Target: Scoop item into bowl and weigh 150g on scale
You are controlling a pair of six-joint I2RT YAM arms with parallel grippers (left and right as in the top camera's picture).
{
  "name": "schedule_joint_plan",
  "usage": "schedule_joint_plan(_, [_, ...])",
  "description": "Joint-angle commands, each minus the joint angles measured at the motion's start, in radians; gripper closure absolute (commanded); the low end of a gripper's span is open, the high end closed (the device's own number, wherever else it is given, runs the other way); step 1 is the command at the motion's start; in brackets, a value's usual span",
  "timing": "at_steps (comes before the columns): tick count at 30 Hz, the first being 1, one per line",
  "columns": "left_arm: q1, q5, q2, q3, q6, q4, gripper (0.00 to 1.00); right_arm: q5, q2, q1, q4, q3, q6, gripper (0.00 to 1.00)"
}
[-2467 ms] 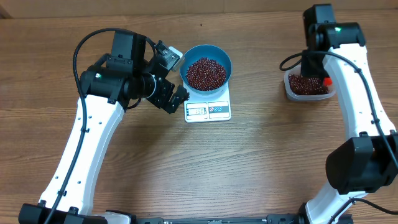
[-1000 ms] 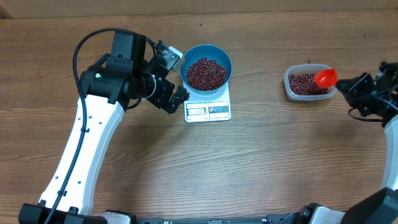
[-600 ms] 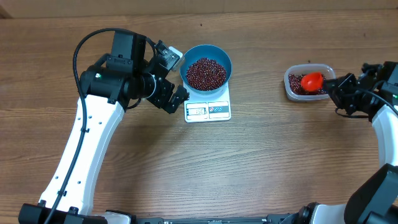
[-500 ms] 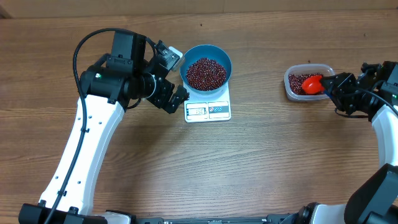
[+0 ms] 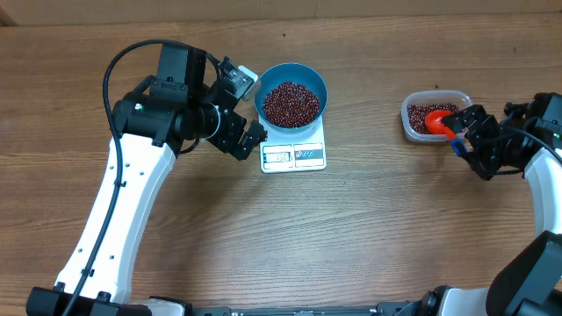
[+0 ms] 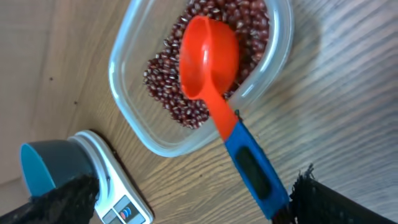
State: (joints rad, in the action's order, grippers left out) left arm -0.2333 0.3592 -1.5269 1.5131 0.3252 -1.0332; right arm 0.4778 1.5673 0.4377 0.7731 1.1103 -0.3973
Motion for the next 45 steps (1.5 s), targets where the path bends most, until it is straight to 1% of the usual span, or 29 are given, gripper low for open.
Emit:
schedule_joint_plan(1, [0.004, -0.004, 0.021, -0.005, 0.019, -0.003, 0.0, -0.032, -0.001, -0.001, -0.003, 0.0, 0.013, 0.0])
schedule_joint_plan(6, [0.004, -0.004, 0.021, -0.005, 0.019, -0.003, 0.0, -0.003, -0.001, -0.001, 0.002, 0.006, 0.013, 0.0])
schedule_joint_plan(10, [0.004, -0.004, 0.021, -0.005, 0.019, -0.003, 0.0, 0.016, -0.028, -0.001, 0.08, 0.072, 0.119, 0.0])
schedule_joint_plan(16, [0.004, -0.004, 0.021, -0.005, 0.019, -0.003, 0.0, -0.017, -0.132, -0.001, 0.347, 0.285, 0.284, 0.0])
schedule_joint_plan(19, [0.004, -0.004, 0.021, -0.005, 0.019, -0.003, 0.01, -0.017, -0.189, -0.001, 0.522, 0.408, 0.375, 0.0])
schedule_joint_plan(20, [0.004, -0.004, 0.021, -0.005, 0.019, -0.003, 0.0, -0.017, -0.211, -0.001, 0.581, 0.444, 0.381, 0.0])
schedule_joint_plan(23, [0.004, -0.004, 0.021, -0.005, 0.019, -0.003, 0.0, -0.017, -0.262, -0.001, 0.663, 0.478, 0.38, 0.0])
schedule_joint_plan(26, [0.004, -0.004, 0.021, -0.005, 0.019, -0.003, 0.0, -0.017, -0.312, -0.001, 0.673, 0.478, 0.38, 0.0])
schedule_joint_plan(31, [0.004, -0.004, 0.021, -0.005, 0.019, -0.003, 0.0, -0.02, -0.323, -0.001, 0.747, 0.478, 0.381, 0.0])
schedule_joint_plan(34, [0.004, -0.004, 0.022, -0.005, 0.019, -0.003, 0.0, -0.029, -0.324, -0.001, 0.755, 0.478, 0.382, 0.0])
schedule_joint_plan(37, [0.004, -0.004, 0.021, -0.005, 0.019, -0.003, 0.0, -0.005, -0.338, -0.01, 0.759, 0.478, 0.462, 0.0])
schedule_joint_plan(40, [0.004, -0.004, 0.021, -0.005, 0.019, -0.003, 0.01, 0.022, -0.376, -0.034, 0.747, 0.478, 0.55, 0.0])
schedule_joint_plan(43, [0.004, -0.004, 0.021, -0.005, 0.019, -0.003, 0.0, 0.014, -0.409, -0.069, 0.708, 0.475, 0.56, 0.0])
schedule_joint_plan(45, [0.004, -0.004, 0.021, -0.005, 0.019, -0.003, 0.0, 0.004, -0.438, -0.089, 0.64, 0.457, 0.56, 0.0])
